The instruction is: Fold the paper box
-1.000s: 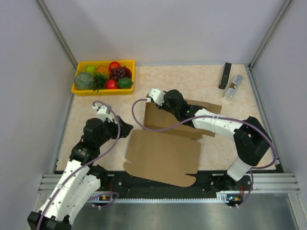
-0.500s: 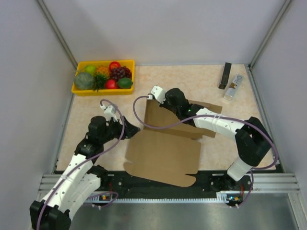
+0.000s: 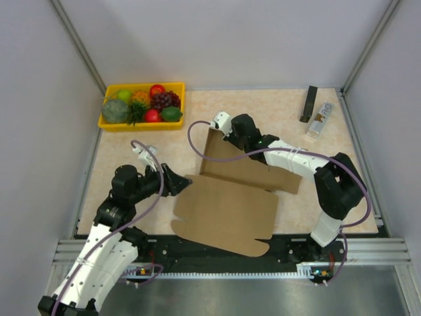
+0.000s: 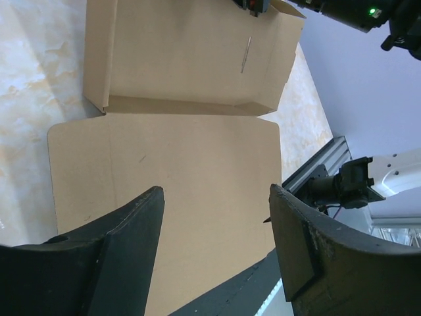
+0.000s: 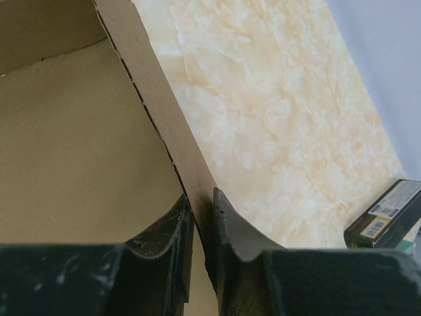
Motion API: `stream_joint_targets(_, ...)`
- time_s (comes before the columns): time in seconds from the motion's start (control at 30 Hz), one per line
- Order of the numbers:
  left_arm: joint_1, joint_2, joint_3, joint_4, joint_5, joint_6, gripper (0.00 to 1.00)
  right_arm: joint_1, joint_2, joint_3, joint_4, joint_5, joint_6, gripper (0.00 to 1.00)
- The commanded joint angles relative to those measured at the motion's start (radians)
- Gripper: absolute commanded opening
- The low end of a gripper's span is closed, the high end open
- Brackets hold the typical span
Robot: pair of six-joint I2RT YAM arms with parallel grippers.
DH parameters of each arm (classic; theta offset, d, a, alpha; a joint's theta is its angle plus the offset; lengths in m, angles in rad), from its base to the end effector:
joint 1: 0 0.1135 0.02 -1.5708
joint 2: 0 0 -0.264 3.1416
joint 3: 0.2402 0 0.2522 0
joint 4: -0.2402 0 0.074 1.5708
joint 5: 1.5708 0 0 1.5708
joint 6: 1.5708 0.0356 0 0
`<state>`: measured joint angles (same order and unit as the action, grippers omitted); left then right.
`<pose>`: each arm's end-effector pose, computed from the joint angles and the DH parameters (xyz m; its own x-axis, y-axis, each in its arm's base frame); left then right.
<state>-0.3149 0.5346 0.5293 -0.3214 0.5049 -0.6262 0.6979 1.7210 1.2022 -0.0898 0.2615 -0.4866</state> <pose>0.1256 -0.0590 0.2730 -0.6614 -0.3240 -0.6764 0.3938 0.6176 -0.6808 0.3054 0.2441 0.2432 -0.1729 -0.7346 -0.6561 -0.6099 0.6029 -0.5143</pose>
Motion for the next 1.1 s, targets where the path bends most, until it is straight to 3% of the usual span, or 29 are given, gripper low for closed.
stream_joint_targets(0.0,0.004,0.015,-0.018,0.03,-0.014,0.013,0.69,0.006,-0.014,0.031,-0.051,-0.065,0.06,0.15)
stream_joint_targets(0.23,0.004,0.091,-0.032,0.267,-0.126,0.042,0.66,0.035,-0.116,-0.029,0.048,-0.048,-0.033,0.11)
stream_joint_targets(0.37,0.004,0.262,0.055,0.392,-0.143,0.062,0.64,0.098,-0.158,-0.076,0.122,0.048,-0.157,0.08)
stream_joint_targets(0.47,0.003,0.374,0.158,0.412,-0.127,0.062,0.68,0.153,-0.195,-0.137,0.226,0.099,-0.279,0.07)
stream_joint_targets(0.63,0.013,0.469,0.316,0.344,-0.246,0.023,0.76,0.196,-0.235,-0.208,0.453,0.154,-0.44,0.08)
stream_joint_targets(0.83,0.014,0.496,0.308,0.415,-0.252,-0.058,0.81,0.233,-0.244,-0.285,0.64,0.168,-0.575,0.08)
stream_joint_targets(1.07,0.014,0.581,0.337,0.401,-0.235,-0.003,0.81,0.285,-0.18,-0.323,0.828,0.254,-0.691,0.08)
